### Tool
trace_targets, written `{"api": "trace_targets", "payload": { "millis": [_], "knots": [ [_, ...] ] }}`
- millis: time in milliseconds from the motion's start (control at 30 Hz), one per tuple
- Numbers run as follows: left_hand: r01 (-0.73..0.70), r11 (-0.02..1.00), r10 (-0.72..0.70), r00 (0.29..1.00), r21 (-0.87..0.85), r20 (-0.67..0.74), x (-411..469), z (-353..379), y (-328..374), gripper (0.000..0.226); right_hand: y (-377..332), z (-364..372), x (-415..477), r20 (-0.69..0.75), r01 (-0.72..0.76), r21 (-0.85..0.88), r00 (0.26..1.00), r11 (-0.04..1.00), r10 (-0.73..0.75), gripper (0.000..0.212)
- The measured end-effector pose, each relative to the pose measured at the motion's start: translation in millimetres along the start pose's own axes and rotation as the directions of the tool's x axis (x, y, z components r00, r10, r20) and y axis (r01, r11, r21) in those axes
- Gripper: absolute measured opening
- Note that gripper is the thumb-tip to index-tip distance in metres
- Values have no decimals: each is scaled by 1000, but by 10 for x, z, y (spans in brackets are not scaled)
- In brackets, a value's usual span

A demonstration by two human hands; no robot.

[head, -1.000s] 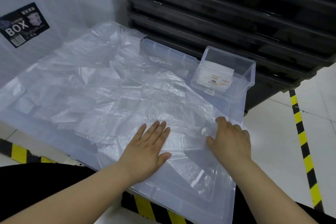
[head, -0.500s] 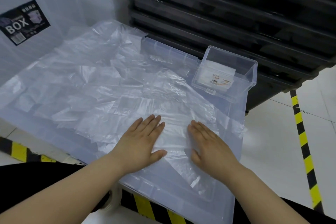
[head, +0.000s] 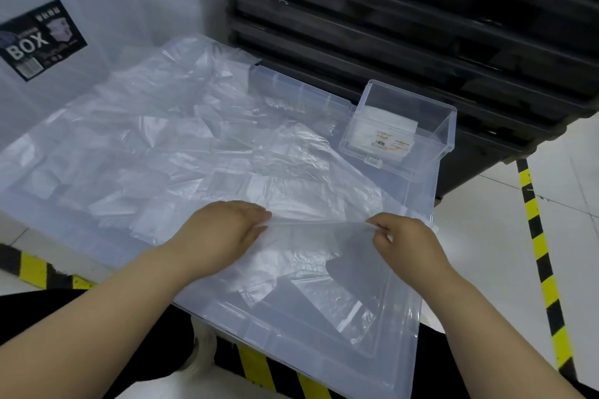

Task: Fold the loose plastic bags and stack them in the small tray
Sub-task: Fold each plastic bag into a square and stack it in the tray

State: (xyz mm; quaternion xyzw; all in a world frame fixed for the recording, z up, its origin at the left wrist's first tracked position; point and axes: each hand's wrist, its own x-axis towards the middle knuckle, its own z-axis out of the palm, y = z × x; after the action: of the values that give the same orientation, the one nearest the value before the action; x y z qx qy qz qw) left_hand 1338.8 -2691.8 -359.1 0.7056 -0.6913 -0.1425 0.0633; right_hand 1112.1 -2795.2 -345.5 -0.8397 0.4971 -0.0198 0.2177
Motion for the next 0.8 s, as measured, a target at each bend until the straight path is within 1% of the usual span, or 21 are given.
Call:
{"api": "trace_targets", "payload": {
  "millis": [67, 133, 233, 300, 433, 467, 567, 633, 700, 733, 800],
  "knots": [
    [105, 990, -95, 990, -97, 102, -15, -88, -8, 54, 11, -29, 14, 41, -51, 96, 998, 994, 47, 26],
    [200, 949, -156, 970, -245, 187, -61, -186, -24, 39, 14, -68, 24, 93, -96, 159, 992, 983, 82, 22],
    [306, 871, -212, 940, -385, 268, -92, -244, -99, 32, 23, -80, 36, 137, -171, 229, 980, 958, 142, 19],
    [360, 829, -259, 925, -428, 277, -86, -244, -122, 31, 20, -74, 39, 126, -205, 270, 976, 941, 177, 15],
    [459, 738, -397, 888, -496, 231, -32, -200, -186, 35, 2, -11, 55, 88, -258, 300, 966, 918, 243, 6],
    [475, 723, -432, 877, -501, 208, -21, -185, -211, 34, -7, 12, 62, 70, -263, 291, 965, 920, 254, 7],
    [507, 743, -501, 854, -438, 140, 5, -146, -259, 33, -10, 86, 86, 16, -259, 247, 965, 934, 263, 15],
    [535, 750, -536, 836, -389, 116, 17, -137, -252, 27, -12, 122, 97, -9, -255, 210, 965, 944, 262, 25],
    [574, 757, -586, 808, -313, 64, 25, -145, -248, 19, -15, 140, 101, -30, -250, 176, 965, 952, 259, 31],
    [591, 759, -609, 793, -272, 26, 23, -152, -251, 21, -15, 148, 104, -36, -247, 174, 966, 953, 257, 33],
    [599, 775, -617, 786, -201, -40, 8, -163, -274, 33, -14, 164, 100, -35, -246, 176, 966, 953, 255, 30]
  ]
}}
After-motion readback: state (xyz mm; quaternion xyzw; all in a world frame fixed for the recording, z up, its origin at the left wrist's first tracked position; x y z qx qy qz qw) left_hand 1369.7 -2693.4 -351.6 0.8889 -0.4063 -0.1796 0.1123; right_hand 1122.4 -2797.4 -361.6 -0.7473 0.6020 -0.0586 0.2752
